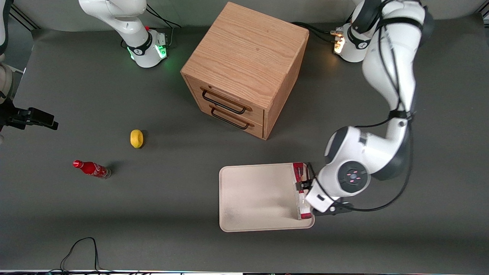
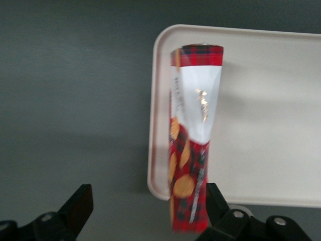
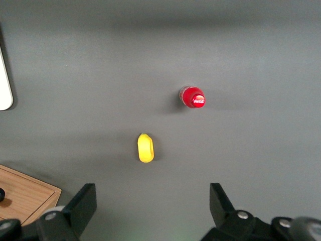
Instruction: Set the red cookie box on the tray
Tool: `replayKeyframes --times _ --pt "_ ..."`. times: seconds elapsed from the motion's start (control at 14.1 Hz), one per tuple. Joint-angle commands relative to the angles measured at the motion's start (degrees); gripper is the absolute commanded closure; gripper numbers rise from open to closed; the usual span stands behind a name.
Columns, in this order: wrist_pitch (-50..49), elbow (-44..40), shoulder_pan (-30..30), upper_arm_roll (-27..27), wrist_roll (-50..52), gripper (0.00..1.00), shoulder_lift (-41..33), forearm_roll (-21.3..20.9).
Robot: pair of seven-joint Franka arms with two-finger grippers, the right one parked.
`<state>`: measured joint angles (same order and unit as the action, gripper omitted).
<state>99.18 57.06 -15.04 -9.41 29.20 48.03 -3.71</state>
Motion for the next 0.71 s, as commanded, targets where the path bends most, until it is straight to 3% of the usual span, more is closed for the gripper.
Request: replayKeyframes --times 0.0,0.21,0.35,0.64 --pt "-0.4 17.9 3.0 -0.3 -1.7 0.0 -16.8 0.3" --pt "0.1 33.4 7.6 0.2 -8.7 0.0 -32.3 0.6" --pt "-0.4 41.4 7.8 4.4 -11.3 0.0 -42.4 0.8" --pt "-9.2 44.5 9.0 11.8 -17.4 0.0 -53.2 0.4"
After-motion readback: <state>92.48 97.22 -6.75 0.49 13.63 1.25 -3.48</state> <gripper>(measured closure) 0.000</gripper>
